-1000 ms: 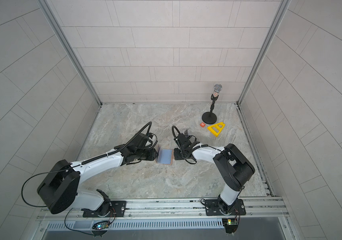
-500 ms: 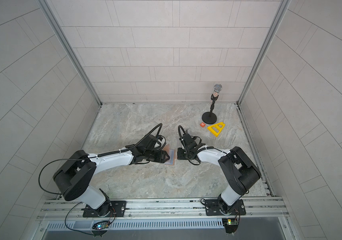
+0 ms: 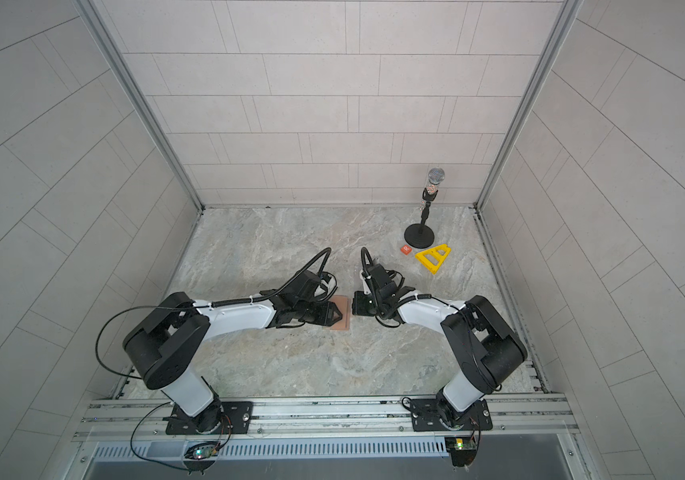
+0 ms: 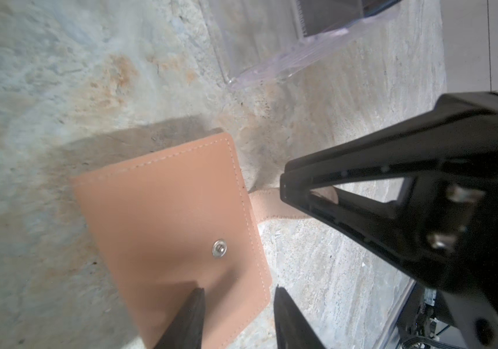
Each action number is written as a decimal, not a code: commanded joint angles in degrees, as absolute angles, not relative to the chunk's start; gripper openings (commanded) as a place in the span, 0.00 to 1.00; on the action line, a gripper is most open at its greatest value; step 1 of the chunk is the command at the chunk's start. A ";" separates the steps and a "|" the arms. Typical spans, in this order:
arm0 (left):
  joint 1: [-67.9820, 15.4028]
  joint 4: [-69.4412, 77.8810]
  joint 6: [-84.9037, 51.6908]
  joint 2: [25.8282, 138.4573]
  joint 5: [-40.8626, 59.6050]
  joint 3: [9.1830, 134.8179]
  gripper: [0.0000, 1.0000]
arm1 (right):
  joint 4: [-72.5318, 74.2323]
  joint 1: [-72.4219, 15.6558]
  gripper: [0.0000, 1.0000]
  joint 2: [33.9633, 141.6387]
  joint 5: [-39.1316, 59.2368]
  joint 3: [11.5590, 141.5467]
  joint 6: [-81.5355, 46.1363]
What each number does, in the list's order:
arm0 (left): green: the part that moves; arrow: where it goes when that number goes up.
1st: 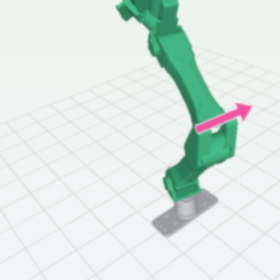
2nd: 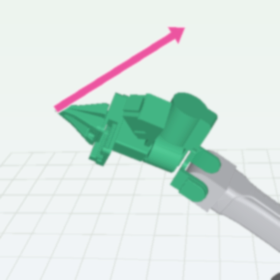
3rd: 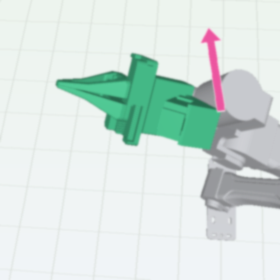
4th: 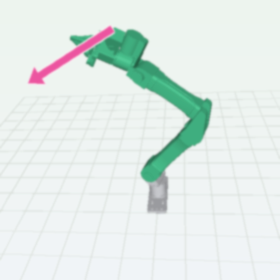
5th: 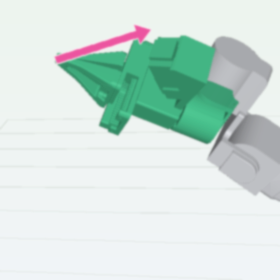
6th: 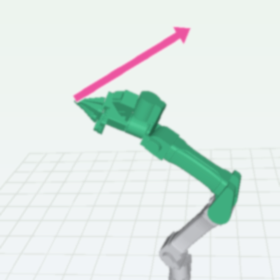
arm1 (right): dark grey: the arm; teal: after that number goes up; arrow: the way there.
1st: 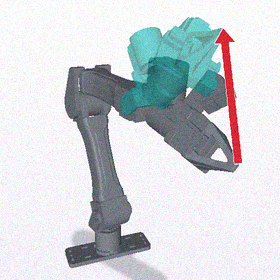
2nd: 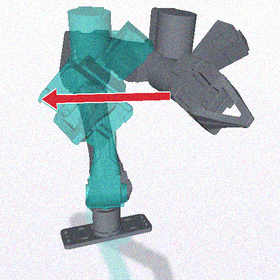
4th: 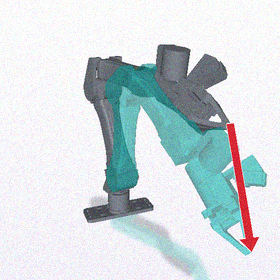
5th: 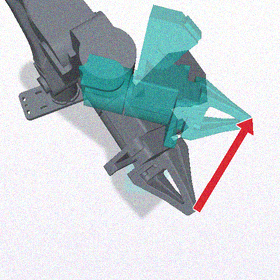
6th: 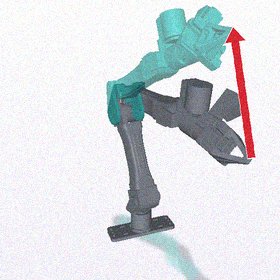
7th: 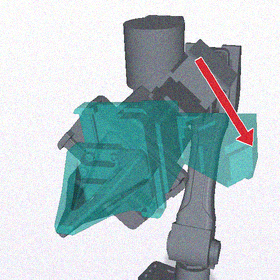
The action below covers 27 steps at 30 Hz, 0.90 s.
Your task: Put the credit cards into the card holder
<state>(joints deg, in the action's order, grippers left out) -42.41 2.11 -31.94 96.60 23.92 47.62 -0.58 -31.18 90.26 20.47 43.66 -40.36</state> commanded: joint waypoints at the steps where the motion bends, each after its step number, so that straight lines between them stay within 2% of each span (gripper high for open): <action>1: -42.54 3.84 -32.00 97.22 23.41 46.73 0.38 | 2.52 -31.08 0.00 88.96 22.99 42.98 -42.20; 5: -42.54 4.24 -32.57 97.50 22.15 46.24 0.28 | 5.45 -31.10 0.00 90.53 25.60 42.89 -43.27; 11: -42.56 4.39 -32.66 97.39 21.30 45.29 0.23 | 11.05 -31.09 0.00 94.36 29.31 42.98 -46.17; 19: -42.59 3.61 -32.04 97.21 20.58 43.86 0.22 | 18.68 -31.27 0.00 99.76 33.72 42.28 -49.45; 27: -42.58 2.12 -31.54 95.19 21.18 44.26 0.25 | 17.64 -31.48 0.00 101.34 31.04 41.62 -48.49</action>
<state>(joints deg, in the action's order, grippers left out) -42.41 5.54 -32.51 96.49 21.67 45.19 17.89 -31.03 99.92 32.21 42.65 -48.49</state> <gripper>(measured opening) 0.244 0.061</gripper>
